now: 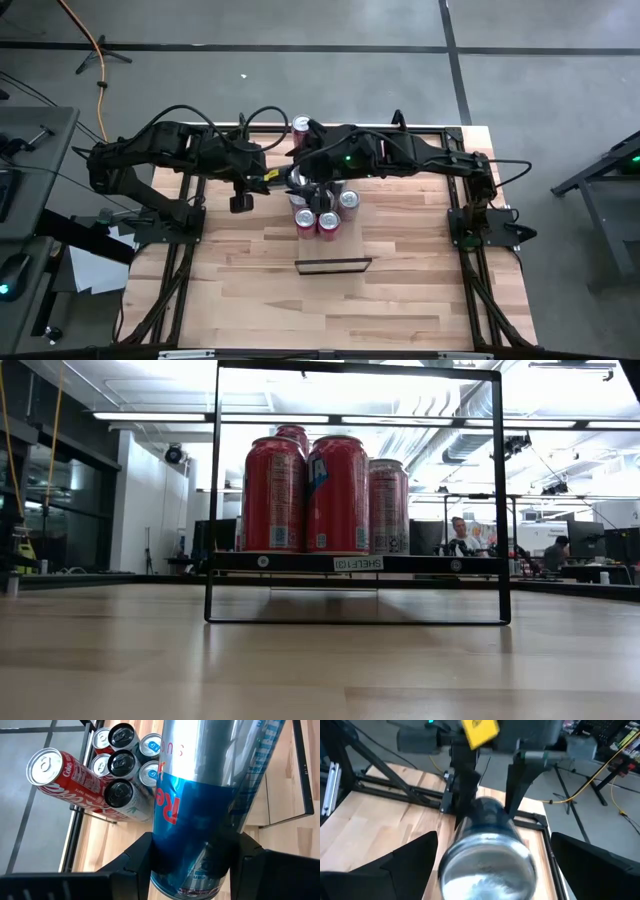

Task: Place canned beverage on shelf
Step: Put the blue soda can on the shelf aligned with the other blue soda can

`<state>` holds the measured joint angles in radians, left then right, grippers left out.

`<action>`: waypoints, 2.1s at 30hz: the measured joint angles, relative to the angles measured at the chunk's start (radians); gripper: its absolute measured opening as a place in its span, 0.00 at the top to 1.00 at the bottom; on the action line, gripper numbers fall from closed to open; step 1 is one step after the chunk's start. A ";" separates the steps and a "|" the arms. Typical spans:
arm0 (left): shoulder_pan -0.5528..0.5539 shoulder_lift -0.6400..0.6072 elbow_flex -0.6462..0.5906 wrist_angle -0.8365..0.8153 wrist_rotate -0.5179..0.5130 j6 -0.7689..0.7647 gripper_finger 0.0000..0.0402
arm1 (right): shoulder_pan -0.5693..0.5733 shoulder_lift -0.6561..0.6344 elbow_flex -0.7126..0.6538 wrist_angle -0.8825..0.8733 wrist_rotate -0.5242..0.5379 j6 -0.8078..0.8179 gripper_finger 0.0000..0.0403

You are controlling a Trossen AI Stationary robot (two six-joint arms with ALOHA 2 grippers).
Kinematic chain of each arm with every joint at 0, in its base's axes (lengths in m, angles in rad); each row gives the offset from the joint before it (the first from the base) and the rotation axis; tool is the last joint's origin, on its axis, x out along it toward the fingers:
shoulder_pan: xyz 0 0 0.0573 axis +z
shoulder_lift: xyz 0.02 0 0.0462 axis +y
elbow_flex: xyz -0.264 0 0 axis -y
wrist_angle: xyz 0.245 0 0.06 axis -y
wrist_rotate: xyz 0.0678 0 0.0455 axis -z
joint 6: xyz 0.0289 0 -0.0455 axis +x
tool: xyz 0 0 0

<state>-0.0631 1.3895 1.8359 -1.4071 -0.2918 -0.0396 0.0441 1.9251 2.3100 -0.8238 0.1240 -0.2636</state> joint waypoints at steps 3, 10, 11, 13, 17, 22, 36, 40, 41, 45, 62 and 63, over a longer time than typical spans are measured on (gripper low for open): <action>0.000 0.000 0.000 0.002 -0.004 0.000 0.70 | 0.000 0.010 0.000 -0.009 0.000 0.002 0.09; 0.000 0.000 0.000 0.015 -0.007 0.008 0.69 | 0.000 0.023 -0.002 -0.027 0.012 0.026 0.22; 0.000 0.000 0.000 0.015 -0.007 0.007 0.69 | 0.000 0.023 -0.002 -0.021 0.016 0.028 0.24; 0.000 0.000 0.000 0.014 -0.008 0.008 0.69 | 0.000 0.023 -0.002 -0.017 0.018 0.029 0.31; 0.000 0.000 0.000 0.015 -0.011 0.015 0.69 | 0.000 0.023 -0.002 -0.016 0.022 0.030 0.44; 0.000 0.000 0.000 0.013 -0.018 -0.003 0.66 | 0.001 0.023 -0.002 -0.015 0.015 0.027 0.47; 0.000 -0.028 0.001 -0.126 -0.047 -0.095 0.26 | -0.030 0.002 -0.001 -0.149 0.078 -0.028 0.47; 0.000 -0.072 -0.019 -0.125 -0.075 -0.239 0.25 | -0.059 -0.009 0.000 -0.238 0.083 -0.024 0.47; -0.001 -0.092 -0.038 -0.095 -0.099 -0.273 0.25 | -0.067 -0.012 0.000 -0.264 0.068 -0.020 0.47; -0.024 -0.218 -0.181 0.116 -0.196 -0.357 0.25 | -0.105 -0.048 0.000 -0.330 -0.028 0.037 0.47; -0.143 -0.577 -1.085 1.527 -0.251 -0.512 0.25 | -0.166 -0.156 -0.061 -0.347 -0.180 0.156 0.47; -0.144 -0.578 -1.095 1.533 -0.252 -0.521 0.25 | -0.166 -0.170 -0.104 -0.344 -0.180 0.160 0.47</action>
<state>-0.2070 0.8118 0.7410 0.1261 -0.5435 -0.5607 -0.1223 1.7549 2.2063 -1.1673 -0.0558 -0.1037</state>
